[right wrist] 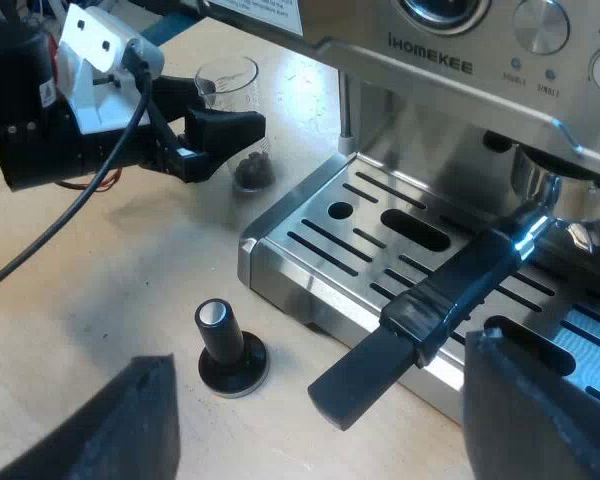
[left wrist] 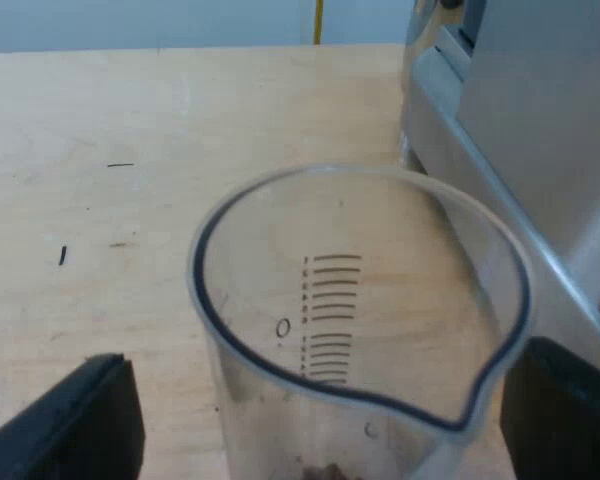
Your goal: Pour the beans into the coffee machine
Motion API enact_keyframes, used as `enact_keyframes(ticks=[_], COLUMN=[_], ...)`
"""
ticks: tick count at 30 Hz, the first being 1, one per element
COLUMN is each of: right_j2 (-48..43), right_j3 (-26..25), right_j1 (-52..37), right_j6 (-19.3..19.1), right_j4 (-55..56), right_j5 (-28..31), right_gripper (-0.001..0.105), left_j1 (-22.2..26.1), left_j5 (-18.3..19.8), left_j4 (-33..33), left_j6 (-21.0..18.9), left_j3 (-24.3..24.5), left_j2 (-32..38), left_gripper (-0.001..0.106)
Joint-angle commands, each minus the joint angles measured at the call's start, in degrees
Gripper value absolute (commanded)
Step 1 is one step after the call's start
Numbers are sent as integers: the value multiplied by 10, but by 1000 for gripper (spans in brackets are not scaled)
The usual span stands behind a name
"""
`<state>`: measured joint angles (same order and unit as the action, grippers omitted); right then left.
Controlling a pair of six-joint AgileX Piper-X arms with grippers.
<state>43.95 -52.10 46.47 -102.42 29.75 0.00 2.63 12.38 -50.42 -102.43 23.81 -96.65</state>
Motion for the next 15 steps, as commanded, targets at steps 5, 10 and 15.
enact_keyframes(ticks=[5,10,15], right_j2=[-2,-2,-2], right_j3=[-7,-7,-7], right_j1=[0,0,0], right_j6=[-2,-2,-2], right_j4=[-8,-8,-8], right_j5=[0,0,0], right_gripper=[62,62,62], left_j1=[-3,-3,-3], left_j5=[-5,-5,-5], left_j4=[-5,-5,-5], left_j6=[-6,-6,-6], left_j3=[28,27,27], left_j2=[-16,-16,-16], left_gripper=[87,80,55])
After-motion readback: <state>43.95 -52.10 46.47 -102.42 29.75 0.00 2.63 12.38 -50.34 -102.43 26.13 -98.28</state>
